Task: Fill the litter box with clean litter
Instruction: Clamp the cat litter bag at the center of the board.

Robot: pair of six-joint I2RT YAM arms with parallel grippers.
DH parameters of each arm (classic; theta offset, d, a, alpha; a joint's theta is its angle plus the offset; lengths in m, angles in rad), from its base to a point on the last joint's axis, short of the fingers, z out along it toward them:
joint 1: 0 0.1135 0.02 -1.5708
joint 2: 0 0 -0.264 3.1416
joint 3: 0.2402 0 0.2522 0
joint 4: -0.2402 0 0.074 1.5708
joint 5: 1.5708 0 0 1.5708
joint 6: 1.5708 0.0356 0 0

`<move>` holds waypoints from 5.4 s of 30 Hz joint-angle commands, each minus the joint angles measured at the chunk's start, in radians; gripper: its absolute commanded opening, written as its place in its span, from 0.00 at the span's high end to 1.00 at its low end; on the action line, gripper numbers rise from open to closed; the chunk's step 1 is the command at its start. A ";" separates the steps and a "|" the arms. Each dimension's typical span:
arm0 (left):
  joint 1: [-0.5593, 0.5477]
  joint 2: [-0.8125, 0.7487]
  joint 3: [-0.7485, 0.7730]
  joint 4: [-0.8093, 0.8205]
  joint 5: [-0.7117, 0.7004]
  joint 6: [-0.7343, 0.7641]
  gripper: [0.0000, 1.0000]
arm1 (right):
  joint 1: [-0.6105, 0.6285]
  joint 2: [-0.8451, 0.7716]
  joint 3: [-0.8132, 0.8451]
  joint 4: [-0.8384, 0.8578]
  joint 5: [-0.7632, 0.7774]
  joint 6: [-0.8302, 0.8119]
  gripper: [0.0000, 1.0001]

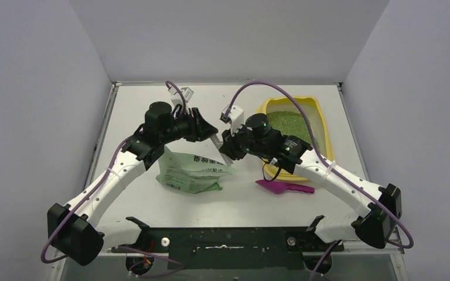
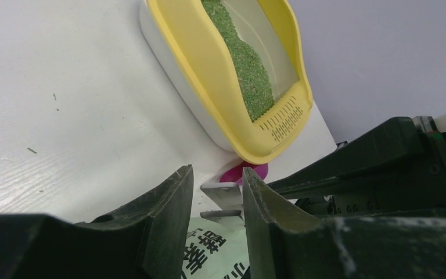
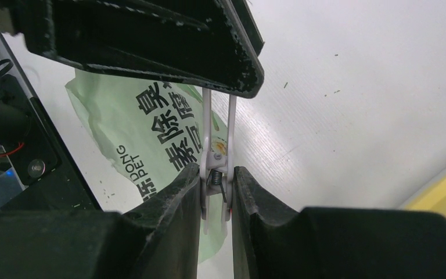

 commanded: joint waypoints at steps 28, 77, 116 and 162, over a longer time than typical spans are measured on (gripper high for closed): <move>-0.034 -0.029 -0.006 0.128 -0.038 -0.072 1.00 | 0.064 -0.081 0.065 0.017 0.139 0.031 0.39; 0.113 0.023 0.039 -0.701 -0.047 0.968 0.50 | -0.092 0.015 0.099 0.033 -0.291 0.023 1.00; 0.169 -0.076 0.011 -0.665 -0.067 0.867 0.64 | -0.069 0.213 0.000 0.698 -0.285 0.360 1.00; 0.229 -0.074 -0.040 -0.445 0.271 0.963 0.34 | -0.227 0.141 -0.019 0.531 -0.316 0.222 1.00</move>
